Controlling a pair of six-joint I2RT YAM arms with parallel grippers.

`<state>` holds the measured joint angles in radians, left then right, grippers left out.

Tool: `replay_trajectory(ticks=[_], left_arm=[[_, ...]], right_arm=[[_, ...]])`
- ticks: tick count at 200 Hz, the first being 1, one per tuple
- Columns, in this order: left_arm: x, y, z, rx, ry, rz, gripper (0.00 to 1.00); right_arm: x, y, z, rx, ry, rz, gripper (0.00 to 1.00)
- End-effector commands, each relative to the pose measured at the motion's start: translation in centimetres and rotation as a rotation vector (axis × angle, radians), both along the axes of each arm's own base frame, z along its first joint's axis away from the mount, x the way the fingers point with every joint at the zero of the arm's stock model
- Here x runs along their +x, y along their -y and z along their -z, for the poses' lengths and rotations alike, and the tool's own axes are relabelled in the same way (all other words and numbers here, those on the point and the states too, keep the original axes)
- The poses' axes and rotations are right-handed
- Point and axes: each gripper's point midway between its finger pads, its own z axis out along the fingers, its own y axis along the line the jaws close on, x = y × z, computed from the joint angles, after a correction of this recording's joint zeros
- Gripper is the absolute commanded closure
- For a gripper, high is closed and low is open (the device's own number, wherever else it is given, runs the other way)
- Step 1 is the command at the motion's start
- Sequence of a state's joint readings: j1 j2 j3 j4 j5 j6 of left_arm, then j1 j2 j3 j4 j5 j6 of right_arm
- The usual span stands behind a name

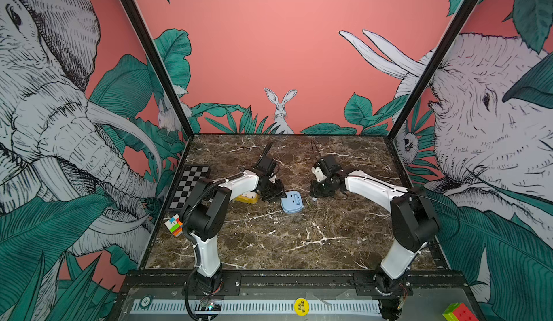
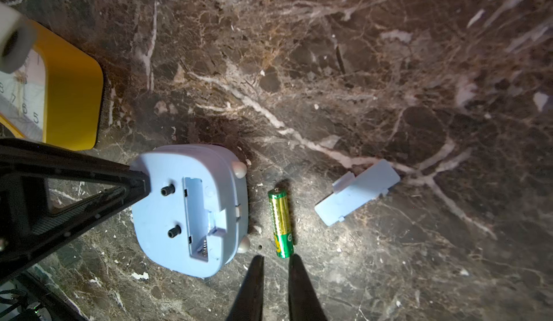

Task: Insert the battery into the alarm
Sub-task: Pick up the battery at the center of the board.

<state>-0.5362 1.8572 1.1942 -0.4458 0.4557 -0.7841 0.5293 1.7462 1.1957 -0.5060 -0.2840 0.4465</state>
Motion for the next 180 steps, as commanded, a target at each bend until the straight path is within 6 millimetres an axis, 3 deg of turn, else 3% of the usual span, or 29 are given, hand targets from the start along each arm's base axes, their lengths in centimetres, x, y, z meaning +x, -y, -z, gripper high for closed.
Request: replay_trajectory(ticks=[1,30,70,173,180], left_arm=[[-1.3,-0.4,0.4,0.029,-0.012,0.022,0.64],[-1.2,-0.2,-0.3,0.014,0.010,0.035,0.62],[-0.8,0.1,-2.1,-0.023,0.081,0.044,0.61],[-1.0,-0.2,-2.8,-0.028,0.116,0.051,0.61],[-1.0,-0.2,-2.7,-0.027,0.114,0.050,0.61]], right_arm=[[-1.2,0.5,1.9,-0.050,-0.039,-0.049,0.78],[-1.4,0.4,2.7,-0.079,-0.048,-0.081,0.69],[-1.4,0.1,3.7,-0.146,-0.057,-0.133,0.65],[-0.7,-0.5,5.6,-0.222,-0.067,-0.146,0.69],[0.1,-1.1,4.8,-0.211,-0.048,-0.145,0.70]])
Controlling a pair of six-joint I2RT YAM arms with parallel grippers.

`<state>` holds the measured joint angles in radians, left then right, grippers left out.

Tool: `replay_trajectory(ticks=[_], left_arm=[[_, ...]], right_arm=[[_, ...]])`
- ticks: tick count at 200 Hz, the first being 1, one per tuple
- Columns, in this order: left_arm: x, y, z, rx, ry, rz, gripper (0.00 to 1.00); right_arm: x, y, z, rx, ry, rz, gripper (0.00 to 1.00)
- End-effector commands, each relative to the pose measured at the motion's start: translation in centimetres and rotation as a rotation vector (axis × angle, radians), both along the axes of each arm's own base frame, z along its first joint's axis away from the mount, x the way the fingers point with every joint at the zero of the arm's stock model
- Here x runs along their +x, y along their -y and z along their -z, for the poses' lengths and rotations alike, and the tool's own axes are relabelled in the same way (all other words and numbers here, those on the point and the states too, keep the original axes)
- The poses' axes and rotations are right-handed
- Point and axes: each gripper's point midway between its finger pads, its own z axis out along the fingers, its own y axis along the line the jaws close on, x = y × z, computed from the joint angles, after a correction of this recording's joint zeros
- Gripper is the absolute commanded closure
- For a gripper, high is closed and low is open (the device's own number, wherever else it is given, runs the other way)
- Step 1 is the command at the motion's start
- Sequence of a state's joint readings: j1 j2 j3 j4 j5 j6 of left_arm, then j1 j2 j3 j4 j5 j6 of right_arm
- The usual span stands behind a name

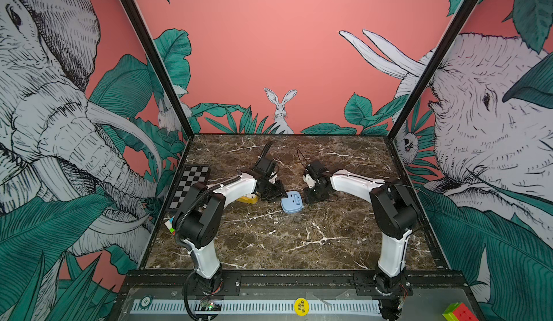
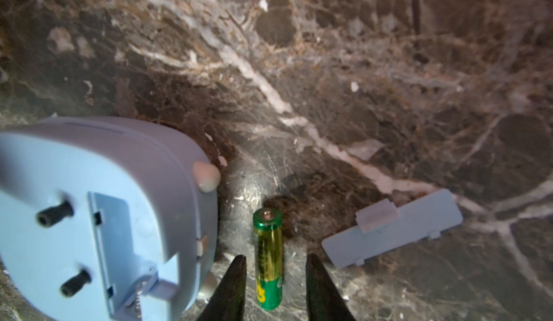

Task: Insert the battery into the alarm
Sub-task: Pick up the battery at the center of the board.

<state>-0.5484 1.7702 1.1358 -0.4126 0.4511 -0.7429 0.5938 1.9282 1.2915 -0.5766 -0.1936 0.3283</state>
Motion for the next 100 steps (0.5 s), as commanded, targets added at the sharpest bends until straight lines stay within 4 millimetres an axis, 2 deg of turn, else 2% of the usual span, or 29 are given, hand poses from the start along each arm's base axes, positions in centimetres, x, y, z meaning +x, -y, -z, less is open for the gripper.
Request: replay_trajectory(ticks=[1,68,100], left_arm=[[-0.17,-0.18,-0.97,-0.003,0.036,0.005,0.61],[0.13,0.01,-0.69,0.001,0.030,0.007,0.61],[0.13,-0.08,-0.76,0.003,0.035,0.007,0.61]], right_arm=[[0.48,-0.06,0.02,-0.036,0.000,-0.002,0.70],[0.44,-0.34,0.74,-0.055,-0.048,-0.011,0.83],[0.45,-0.28,0.09,-0.052,-0.041,-0.008,0.91]])
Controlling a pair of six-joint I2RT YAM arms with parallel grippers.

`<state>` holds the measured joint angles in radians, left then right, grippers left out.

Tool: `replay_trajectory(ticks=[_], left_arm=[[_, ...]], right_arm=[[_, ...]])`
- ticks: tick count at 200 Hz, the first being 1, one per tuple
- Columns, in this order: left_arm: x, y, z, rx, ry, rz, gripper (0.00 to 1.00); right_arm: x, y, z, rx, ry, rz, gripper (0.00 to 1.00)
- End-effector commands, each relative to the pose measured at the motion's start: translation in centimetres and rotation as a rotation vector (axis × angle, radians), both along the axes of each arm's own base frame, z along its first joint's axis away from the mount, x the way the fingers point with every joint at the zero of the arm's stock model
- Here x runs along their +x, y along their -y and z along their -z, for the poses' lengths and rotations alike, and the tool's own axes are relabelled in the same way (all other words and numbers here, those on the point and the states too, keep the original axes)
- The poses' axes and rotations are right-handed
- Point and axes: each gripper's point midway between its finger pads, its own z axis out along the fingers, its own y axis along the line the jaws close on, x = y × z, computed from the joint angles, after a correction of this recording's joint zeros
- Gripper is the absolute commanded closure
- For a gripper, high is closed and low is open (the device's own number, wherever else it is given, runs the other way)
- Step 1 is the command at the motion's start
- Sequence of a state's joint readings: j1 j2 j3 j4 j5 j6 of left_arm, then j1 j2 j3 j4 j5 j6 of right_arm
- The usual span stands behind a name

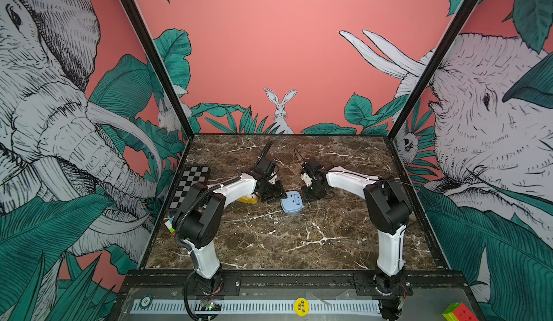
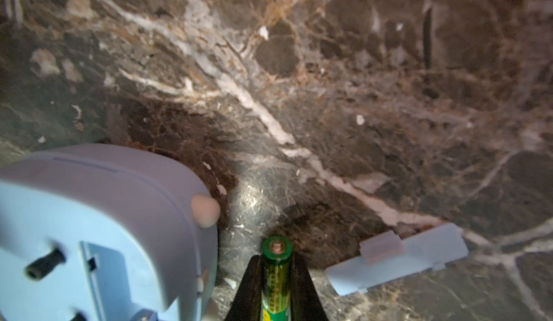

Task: Insert the battery into the alarm
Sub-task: Pick up the battery at the center of the board.

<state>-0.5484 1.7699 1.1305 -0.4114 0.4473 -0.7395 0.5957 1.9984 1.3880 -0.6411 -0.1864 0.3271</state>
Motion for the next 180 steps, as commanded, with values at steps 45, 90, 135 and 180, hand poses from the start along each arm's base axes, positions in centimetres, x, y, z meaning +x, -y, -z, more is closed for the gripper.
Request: replay_trajectory(ticks=[45,90,135,180], left_arm=[[0.3,0.0,-2.1,-0.018,0.066,-0.005,0.61],[0.4,0.1,-3.2,-0.060,0.097,-0.029,0.61],[0.0,0.1,-4.0,-0.097,0.106,-0.055,0.62],[-1.2,-0.6,-4.1,-0.100,0.104,-0.055,0.62]], right_arm=[[1.2,-0.4,-4.4,0.059,0.085,0.043,0.96],[3.3,-3.2,-9.9,0.376,0.339,0.059,0.98],[3.1,-5.2,-9.8,0.444,0.409,0.008,0.99],[2.4,-6.5,-7.6,0.464,0.423,-0.014,0.99]])
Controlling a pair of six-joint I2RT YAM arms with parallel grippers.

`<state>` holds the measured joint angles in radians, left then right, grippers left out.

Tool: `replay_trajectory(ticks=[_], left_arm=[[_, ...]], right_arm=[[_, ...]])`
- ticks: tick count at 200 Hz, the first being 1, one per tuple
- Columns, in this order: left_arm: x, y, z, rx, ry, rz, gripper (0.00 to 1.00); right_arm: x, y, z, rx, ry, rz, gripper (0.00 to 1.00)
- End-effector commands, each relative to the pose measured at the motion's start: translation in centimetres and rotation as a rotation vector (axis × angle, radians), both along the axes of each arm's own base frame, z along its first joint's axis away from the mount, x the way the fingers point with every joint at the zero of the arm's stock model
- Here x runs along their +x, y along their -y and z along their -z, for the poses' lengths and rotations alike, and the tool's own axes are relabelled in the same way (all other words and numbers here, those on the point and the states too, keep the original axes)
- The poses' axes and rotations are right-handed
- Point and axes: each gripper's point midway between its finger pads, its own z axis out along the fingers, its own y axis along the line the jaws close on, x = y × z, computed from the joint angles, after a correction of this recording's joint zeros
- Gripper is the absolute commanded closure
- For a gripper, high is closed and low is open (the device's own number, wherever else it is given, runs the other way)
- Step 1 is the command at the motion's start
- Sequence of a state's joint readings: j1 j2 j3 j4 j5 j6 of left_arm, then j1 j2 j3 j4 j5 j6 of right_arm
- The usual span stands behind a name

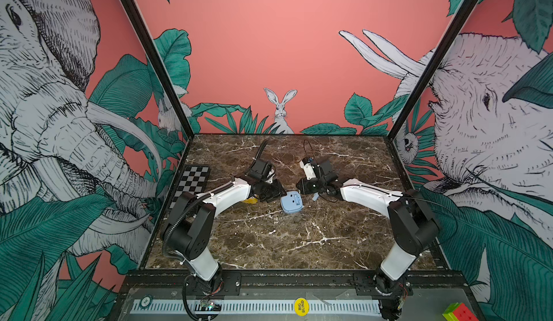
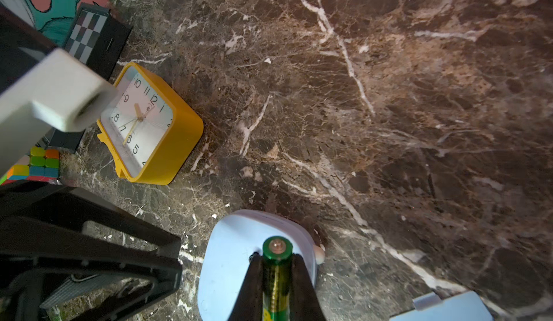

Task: Insert the battery into the alarm
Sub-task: Place the battery in the alarm.

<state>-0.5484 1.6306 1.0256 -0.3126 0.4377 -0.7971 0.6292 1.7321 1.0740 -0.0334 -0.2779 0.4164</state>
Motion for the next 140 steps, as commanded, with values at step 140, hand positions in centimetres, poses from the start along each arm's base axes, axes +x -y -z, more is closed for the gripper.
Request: replay_trajectory(ticks=[140], left_arm=[[-2.3,-1.6,-1.3,-0.001,0.021,-0.018,0.62]], right_arm=[[-1.3,-0.9,3.6,-0.068,0.085,-0.031,1.00]])
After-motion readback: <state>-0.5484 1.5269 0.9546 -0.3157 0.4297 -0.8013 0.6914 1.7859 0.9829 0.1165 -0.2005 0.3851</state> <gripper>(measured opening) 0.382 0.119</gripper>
